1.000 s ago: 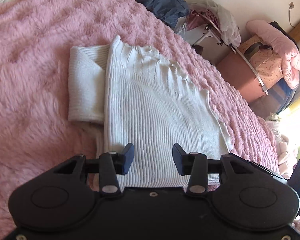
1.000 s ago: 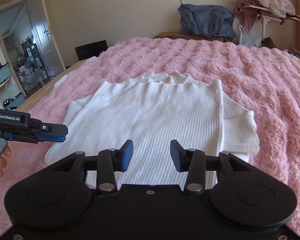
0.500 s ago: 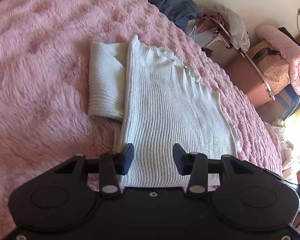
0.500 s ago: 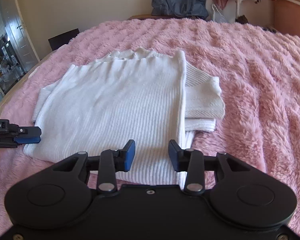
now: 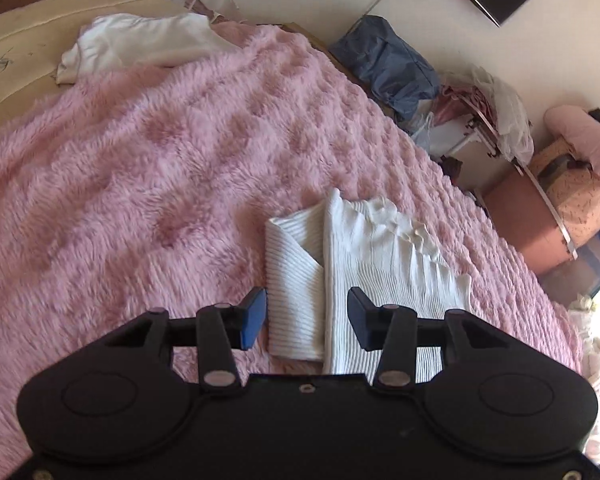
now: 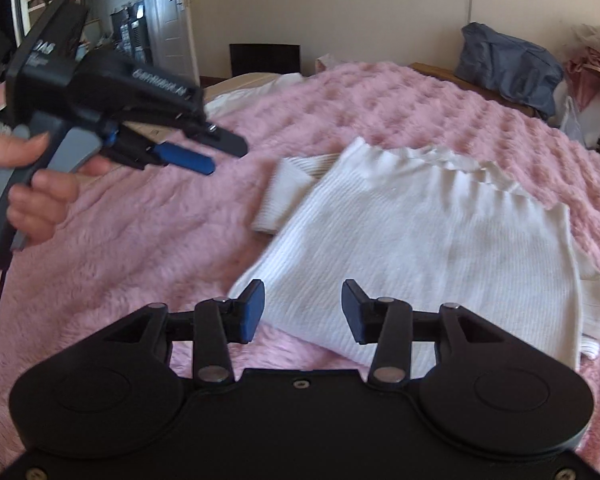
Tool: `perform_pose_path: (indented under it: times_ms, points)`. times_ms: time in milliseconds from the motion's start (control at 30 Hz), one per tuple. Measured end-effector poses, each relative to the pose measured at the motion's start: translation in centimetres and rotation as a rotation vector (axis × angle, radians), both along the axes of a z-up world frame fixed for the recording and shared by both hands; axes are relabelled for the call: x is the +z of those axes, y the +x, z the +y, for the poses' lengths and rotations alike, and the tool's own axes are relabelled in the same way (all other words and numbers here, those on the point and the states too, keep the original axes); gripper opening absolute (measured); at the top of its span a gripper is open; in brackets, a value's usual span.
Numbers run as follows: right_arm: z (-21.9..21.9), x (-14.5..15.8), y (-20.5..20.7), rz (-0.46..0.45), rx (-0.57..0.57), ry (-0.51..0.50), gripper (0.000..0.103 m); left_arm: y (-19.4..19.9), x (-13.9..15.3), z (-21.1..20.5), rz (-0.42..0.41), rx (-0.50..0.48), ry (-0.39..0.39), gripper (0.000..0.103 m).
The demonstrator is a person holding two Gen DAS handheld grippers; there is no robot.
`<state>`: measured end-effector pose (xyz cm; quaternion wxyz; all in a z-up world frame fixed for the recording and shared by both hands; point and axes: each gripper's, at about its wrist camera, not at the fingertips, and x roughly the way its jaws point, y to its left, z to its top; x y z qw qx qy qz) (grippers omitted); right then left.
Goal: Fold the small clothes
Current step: 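Grasp the side edge of the folded sweater with the left gripper and lift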
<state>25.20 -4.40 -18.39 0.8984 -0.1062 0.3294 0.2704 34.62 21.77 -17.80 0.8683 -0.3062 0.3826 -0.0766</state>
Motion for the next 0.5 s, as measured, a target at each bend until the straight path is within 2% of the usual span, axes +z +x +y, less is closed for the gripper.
perform_pose_path:
  times_ms: [67, 300, 500]
  points:
    - [2.0, -1.1, -0.5, -0.027, 0.033, -0.068, 0.044, 0.9, -1.2, 1.1, 0.011, 0.021, -0.041, 0.047]
    - [5.6, -3.3, -0.5, -0.104, 0.089, -0.259, 0.044, 4.9, -4.3, 2.0, 0.040, 0.001, -0.067, 0.046]
    - [6.9, -4.6, -1.3, -0.223, 0.131, -0.423, 0.049, 7.7, -6.2, 1.7, 0.046, 0.014, -0.183, 0.046]
